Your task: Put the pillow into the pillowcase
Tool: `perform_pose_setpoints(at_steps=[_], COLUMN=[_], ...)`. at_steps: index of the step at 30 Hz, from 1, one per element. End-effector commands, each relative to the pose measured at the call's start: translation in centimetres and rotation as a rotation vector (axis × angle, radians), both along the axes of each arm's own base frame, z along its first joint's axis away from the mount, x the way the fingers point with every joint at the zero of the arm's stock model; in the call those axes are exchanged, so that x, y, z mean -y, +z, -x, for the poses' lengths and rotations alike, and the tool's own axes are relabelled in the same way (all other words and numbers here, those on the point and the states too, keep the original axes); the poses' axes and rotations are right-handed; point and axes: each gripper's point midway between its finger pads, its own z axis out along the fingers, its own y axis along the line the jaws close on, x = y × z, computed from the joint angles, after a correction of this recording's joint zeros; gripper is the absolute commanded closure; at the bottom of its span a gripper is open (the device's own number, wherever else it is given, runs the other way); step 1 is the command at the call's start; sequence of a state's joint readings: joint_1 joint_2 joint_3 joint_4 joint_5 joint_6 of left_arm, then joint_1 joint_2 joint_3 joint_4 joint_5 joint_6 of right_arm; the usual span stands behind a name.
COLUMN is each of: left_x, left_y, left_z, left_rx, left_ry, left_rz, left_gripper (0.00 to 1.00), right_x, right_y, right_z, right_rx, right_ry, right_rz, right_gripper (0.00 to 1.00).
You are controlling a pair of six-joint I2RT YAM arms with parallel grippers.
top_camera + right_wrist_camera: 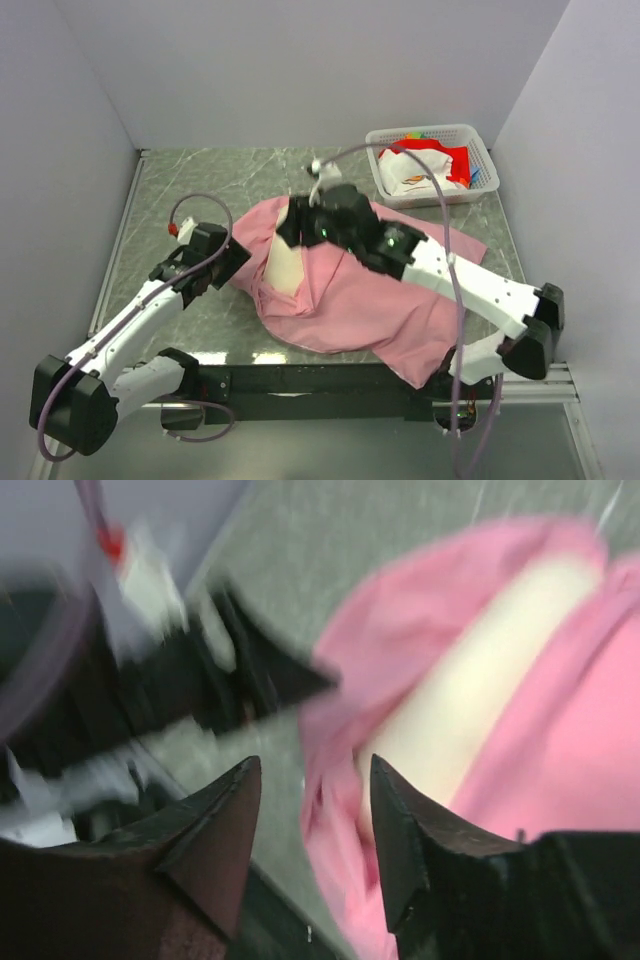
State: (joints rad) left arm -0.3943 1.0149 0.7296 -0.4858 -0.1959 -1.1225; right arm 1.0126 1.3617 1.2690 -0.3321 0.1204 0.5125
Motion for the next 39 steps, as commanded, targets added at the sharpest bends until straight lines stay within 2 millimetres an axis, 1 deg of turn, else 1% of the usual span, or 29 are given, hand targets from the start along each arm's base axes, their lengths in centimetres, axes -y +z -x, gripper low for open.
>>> perform_pose_setpoints(at_steps=[1,2,4,5,7,8,10,11,15,16,17,19,20,21,22,23,24,25,26,27,28,29,30,31,32,35,36,38,39], left_x=[-1.0,-0.2,0.8,1.3,1.0,1.1,1.1,0.9,-1.1,-1.7,-2.4,-3.6,-4.3,-4.3,-4.2,-4.3,-4.0,-3.7,-3.7,-3.6,-3.3,-3.3,-2.9,-2.3,-1.6,0.5,1.4,3.9,6.0], left_y=[-2.1,-2.4,-3.6,-4.2,-5.8,-6.1,-6.0,-5.6,-1.7,0.7,1.8,4.6,4.7,5.0,4.3,3.9,3.4,2.8,2.8,2.8,3.3,3.8,4.2,5.4,5.5,3.6,1.4,0.9,-0.6], left_z=[0.3,0.3,0.1,0.4,0.6,0.7,1.0,1.1,1.4,1.3,1.4,1.0,1.6,1.8,2.2,2.3,2.4,2.7,2.5,1.9,1.3,0.6,-0.6,-1.8,-2.6,-5.4,-6.4,-7.9,-8.0], left_rx=[-0.009,-0.015,-0.050,-0.071,-0.137,-0.150,-0.164,-0.165,-0.124,-0.087,-0.075,-0.024,-0.047,-0.045,-0.062,-0.078,-0.090,-0.108,-0.108,-0.096,-0.078,-0.062,-0.035,0.009,0.020,0.009,-0.039,-0.033,-0.066], left_ry=[0.059,0.035,-0.009,-0.029,-0.044,-0.060,-0.095,-0.102,-0.070,-0.067,-0.053,-0.013,-0.006,-0.008,-0.023,-0.028,-0.049,-0.068,-0.065,-0.064,-0.079,-0.069,-0.073,-0.081,-0.100,-0.154,-0.194,-0.269,-0.357], left_rz=[-0.055,-0.051,-0.088,-0.118,-0.189,-0.201,-0.222,-0.232,-0.289,-0.309,-0.332,-0.369,-0.388,-0.379,-0.371,-0.357,-0.347,-0.332,-0.331,-0.330,-0.325,-0.314,-0.299,-0.278,-0.260,-0.235,-0.241,-0.183,-0.131], left_gripper=[0.29,0.30,0.30,0.30,0.33,0.52,0.76,0.99,0.99,0.99,0.99,0.99,0.99,0.99,0.99,0.85,0.71,0.52,0.18,0.14,0.11,0.06,0.06,0.07,0.13,0.30,0.37,0.46,0.48], right_x=[-1.0,-2.4,-2.4,-3.8,-3.4,-4.1,-4.0,-4.3,-3.6,-3.6,-2.9,-2.5,-2.4,-2.3,-1.9,-2.0,-1.9,-1.6,-1.5,-1.4,-0.9,-0.8,-1.0,-0.1,0.0,0.4,0.4,0.2,0.2], right_y=[-0.1,-0.4,-2.0,-2.7,-4.7,-5.9,-8.0,-9.6,-13.7,-14.3,-16.2,-18.6,-19.1,-19.5,-20.5,-20.1,-20.0,-20.5,-19.0,-18.3,-18.9,-16.8,-15.7,-16.8,-15.4,-15.1,-15.0,-14.9,-14.8], right_z=[-7.3,-9.6,-12.6,-14.9,-17.2,-18.8,-19.8,-20.0,-18.8,-18.5,-17.5,-16.4,-16.1,-16.0,-15.4,-15.2,-15.2,-14.9,-14.9,-14.6,-14.0,-13.7,-13.8,-12.9,-12.6,-11.9,-11.6,-11.2,-11.1], right_rx=[0.016,0.008,-0.005,-0.006,-0.034,-0.039,-0.087,-0.113,-0.190,-0.194,-0.235,-0.271,-0.283,-0.289,-0.311,-0.311,-0.309,-0.307,-0.284,-0.276,-0.272,-0.235,-0.203,-0.216,-0.190,-0.173,-0.172,-0.163,-0.159], right_ry=[-0.036,-0.042,-0.067,-0.076,-0.086,-0.089,-0.075,-0.062,-0.050,-0.051,-0.044,-0.038,-0.032,-0.035,-0.031,-0.019,-0.023,-0.026,-0.030,-0.032,-0.035,-0.037,-0.049,-0.059,-0.064,-0.062,-0.056,-0.045,-0.044], right_rz=[0.056,0.068,0.144,0.164,0.236,0.252,0.282,0.296,0.330,0.328,0.349,0.354,0.351,0.347,0.357,0.339,0.326,0.317,0.289,0.271,0.262,0.219,0.173,0.186,0.161,0.122,0.112,0.097,0.096], right_gripper=[0.44,0.44,0.43,0.42,0.37,0.35,0.31,0.31,0.28,0.29,0.31,0.41,0.48,0.64,0.69,0.76,0.92,0.97,1.00,1.00,1.00,1.00,1.00,1.00,1.00,1.00,1.00,1.00,1.00])
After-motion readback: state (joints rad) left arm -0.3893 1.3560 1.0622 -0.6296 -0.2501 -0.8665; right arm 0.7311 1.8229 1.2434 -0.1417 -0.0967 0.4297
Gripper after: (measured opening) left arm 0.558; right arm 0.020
